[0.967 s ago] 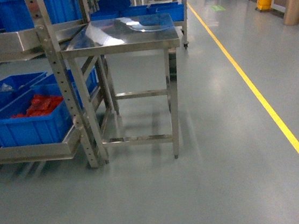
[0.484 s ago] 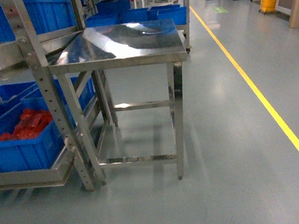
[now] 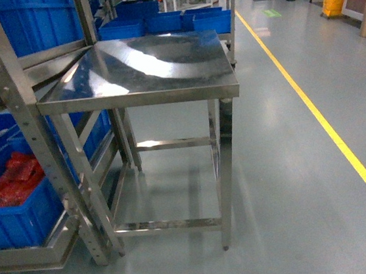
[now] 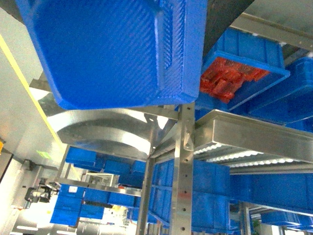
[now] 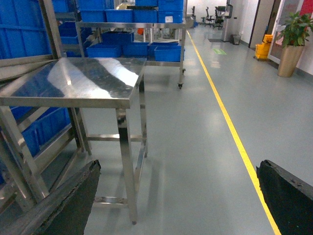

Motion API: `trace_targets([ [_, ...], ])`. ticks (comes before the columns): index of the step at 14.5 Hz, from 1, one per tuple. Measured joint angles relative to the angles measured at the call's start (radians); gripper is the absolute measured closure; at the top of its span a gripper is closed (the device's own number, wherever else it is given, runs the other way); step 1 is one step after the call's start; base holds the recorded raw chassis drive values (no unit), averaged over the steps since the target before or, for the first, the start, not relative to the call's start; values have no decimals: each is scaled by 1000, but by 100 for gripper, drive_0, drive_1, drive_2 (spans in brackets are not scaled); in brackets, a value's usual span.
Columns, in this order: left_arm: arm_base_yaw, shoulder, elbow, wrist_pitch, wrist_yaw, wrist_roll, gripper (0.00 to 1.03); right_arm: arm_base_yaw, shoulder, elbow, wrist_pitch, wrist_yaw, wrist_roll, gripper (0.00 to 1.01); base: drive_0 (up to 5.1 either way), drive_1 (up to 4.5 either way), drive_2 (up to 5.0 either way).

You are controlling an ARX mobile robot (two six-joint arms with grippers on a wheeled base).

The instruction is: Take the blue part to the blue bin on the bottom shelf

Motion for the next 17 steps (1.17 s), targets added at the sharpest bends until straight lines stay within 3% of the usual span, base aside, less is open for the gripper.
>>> trace_targets([
  [10,-1,2,-1,-1,4,0,59,0,0,0,-2,2,0,3,1,434,-432],
  [17,-1,0,-1,-2,0,0,59,0,0,0,-2,0,0,3,-491,255,255],
])
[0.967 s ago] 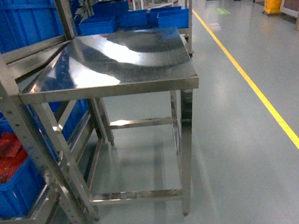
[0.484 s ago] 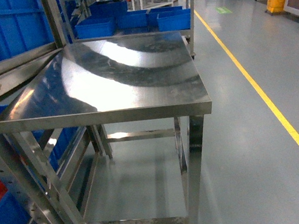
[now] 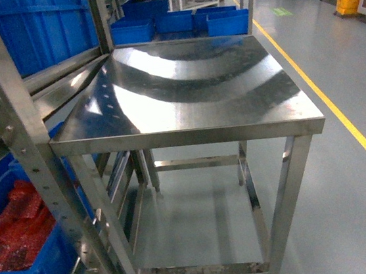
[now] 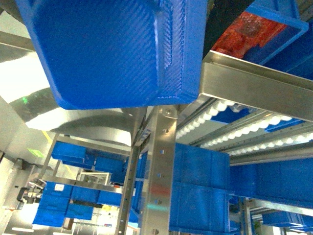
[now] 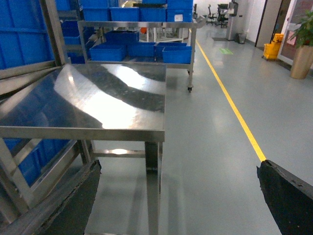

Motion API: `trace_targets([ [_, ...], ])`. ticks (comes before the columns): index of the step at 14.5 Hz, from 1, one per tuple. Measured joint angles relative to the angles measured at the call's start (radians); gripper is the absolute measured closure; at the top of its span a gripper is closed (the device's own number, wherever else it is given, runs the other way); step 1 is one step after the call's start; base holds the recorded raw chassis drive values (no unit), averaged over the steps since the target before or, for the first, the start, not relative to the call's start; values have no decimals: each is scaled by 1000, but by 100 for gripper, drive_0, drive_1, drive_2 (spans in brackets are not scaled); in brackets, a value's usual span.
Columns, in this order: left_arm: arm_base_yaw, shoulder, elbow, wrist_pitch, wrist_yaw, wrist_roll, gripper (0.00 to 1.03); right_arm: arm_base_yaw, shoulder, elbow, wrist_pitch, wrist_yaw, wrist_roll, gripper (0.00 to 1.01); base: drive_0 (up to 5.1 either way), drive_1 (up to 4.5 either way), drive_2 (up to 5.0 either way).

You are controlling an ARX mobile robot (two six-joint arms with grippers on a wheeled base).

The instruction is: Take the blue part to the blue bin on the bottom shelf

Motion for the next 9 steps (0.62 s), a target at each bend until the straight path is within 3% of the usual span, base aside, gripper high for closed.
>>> trace_targets([
  [9,0,0,0,3,0,0,59,0,0,0,3,0,0,3,-500,246,246],
])
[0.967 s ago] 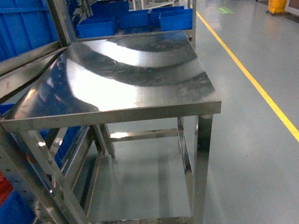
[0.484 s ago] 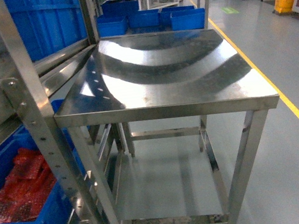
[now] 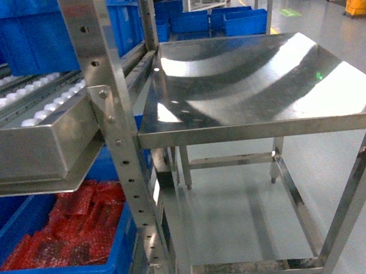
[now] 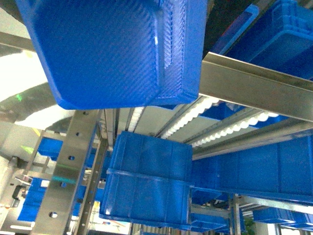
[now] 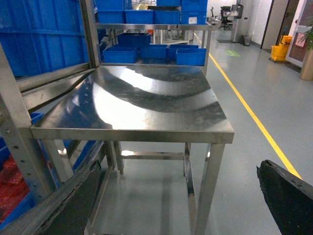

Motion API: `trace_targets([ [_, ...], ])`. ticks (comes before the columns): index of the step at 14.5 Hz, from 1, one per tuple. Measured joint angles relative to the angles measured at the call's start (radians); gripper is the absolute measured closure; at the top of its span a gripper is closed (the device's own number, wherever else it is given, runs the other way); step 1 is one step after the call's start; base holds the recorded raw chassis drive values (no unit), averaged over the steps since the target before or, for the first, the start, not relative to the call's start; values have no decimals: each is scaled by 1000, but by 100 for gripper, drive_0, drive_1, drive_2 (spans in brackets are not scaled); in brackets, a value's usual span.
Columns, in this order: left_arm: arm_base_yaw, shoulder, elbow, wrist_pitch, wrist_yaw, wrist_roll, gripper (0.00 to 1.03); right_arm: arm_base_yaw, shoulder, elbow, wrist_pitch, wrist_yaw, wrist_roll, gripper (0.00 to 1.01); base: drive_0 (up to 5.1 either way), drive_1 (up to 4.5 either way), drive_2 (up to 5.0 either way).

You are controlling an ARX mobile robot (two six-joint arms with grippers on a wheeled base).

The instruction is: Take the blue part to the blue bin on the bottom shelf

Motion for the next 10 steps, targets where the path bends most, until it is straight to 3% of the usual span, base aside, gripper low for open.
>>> trace_targets([
  [10,0,-1,0,-3,0,0,59,0,0,0,-2,0,0,3,-505,241,241],
])
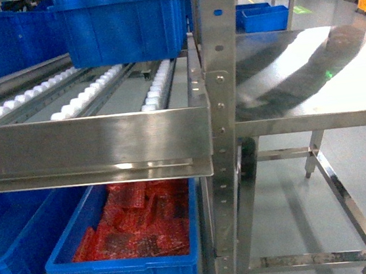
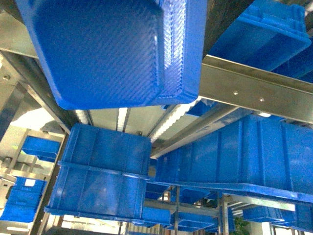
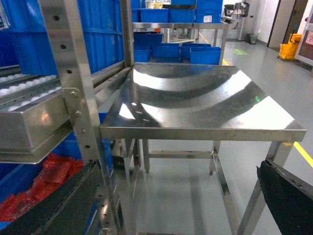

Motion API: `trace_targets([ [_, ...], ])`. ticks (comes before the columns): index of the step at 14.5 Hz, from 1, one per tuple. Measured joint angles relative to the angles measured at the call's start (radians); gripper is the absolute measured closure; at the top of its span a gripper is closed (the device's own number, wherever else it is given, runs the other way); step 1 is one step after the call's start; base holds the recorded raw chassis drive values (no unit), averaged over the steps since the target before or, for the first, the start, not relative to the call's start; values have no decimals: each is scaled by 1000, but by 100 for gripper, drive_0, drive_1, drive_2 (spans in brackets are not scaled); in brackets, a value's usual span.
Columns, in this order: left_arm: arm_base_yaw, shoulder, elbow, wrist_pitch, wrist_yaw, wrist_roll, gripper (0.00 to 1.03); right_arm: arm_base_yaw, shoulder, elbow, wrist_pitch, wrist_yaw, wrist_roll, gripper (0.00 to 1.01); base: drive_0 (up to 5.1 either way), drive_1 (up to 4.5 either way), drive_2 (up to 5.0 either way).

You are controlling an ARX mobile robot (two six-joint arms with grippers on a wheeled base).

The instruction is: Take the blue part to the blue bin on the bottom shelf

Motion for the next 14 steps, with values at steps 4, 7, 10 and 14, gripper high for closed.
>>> trace_targets([
  [4,0,0,0,2,0,0,59,0,0,0,3,0,0,3,-503,242,242],
  [7,0,-1,0,1,0,0,59,0,0,0,-2,0,0,3,-503,242,242],
  [10,0,0,0,1,0,0,59,0,0,0,0,0,0,3,-503,242,242],
  [14,0,-1,0,1,0,0,59,0,0,0,3,0,0,3,-503,242,242],
])
